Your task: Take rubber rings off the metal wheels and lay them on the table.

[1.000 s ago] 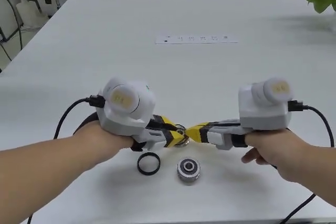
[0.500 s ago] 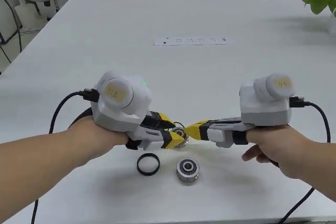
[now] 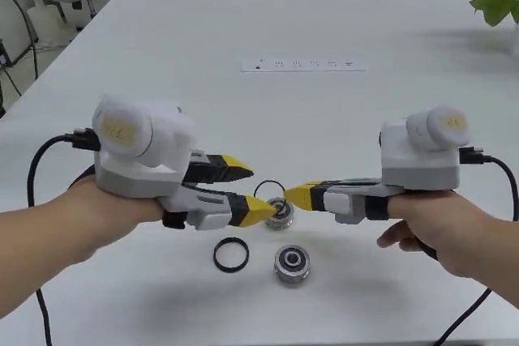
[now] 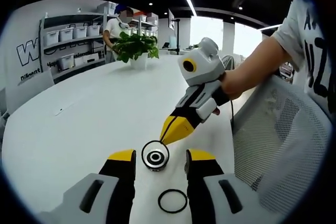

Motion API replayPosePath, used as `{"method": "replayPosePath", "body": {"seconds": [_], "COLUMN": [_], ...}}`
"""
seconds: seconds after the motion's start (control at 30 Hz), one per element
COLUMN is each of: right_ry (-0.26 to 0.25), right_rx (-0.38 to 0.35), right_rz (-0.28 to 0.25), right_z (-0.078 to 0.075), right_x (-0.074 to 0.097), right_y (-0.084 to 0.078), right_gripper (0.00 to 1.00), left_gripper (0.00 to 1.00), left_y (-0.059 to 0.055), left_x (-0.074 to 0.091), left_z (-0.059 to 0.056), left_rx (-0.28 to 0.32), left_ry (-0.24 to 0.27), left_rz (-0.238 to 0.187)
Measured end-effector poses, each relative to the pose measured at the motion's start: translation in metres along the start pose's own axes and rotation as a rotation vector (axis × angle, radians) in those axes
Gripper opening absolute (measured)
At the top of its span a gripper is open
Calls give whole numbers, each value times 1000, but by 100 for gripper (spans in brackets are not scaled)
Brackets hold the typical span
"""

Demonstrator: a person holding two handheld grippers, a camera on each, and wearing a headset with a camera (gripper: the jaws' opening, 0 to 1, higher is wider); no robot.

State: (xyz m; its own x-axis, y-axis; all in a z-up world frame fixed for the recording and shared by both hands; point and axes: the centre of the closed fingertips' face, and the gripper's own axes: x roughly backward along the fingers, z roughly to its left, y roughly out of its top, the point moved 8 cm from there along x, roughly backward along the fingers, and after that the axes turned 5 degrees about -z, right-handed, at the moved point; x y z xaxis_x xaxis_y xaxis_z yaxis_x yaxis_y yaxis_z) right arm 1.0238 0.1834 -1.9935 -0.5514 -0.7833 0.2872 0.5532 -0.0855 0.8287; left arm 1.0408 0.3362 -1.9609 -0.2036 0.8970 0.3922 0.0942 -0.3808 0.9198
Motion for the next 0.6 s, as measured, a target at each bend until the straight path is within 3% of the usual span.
{"method": "replayPosePath", "body": {"seconds": [0.27,0.6], "right_ry": [37,68], "right_rx": [-15,-50], "right_rz": [6,15], "right_z": [9,18], "right_x": [-4,-8], "right_y": [0,-1], "right_gripper": [0,0], "left_gripper": [43,50], "left_y": [6,0], "left_x": [28,58], "left_z": [-7,-12], "left_rx": [7,26], "left_ry": [21,63], "left_rz": [-44,-54]}}
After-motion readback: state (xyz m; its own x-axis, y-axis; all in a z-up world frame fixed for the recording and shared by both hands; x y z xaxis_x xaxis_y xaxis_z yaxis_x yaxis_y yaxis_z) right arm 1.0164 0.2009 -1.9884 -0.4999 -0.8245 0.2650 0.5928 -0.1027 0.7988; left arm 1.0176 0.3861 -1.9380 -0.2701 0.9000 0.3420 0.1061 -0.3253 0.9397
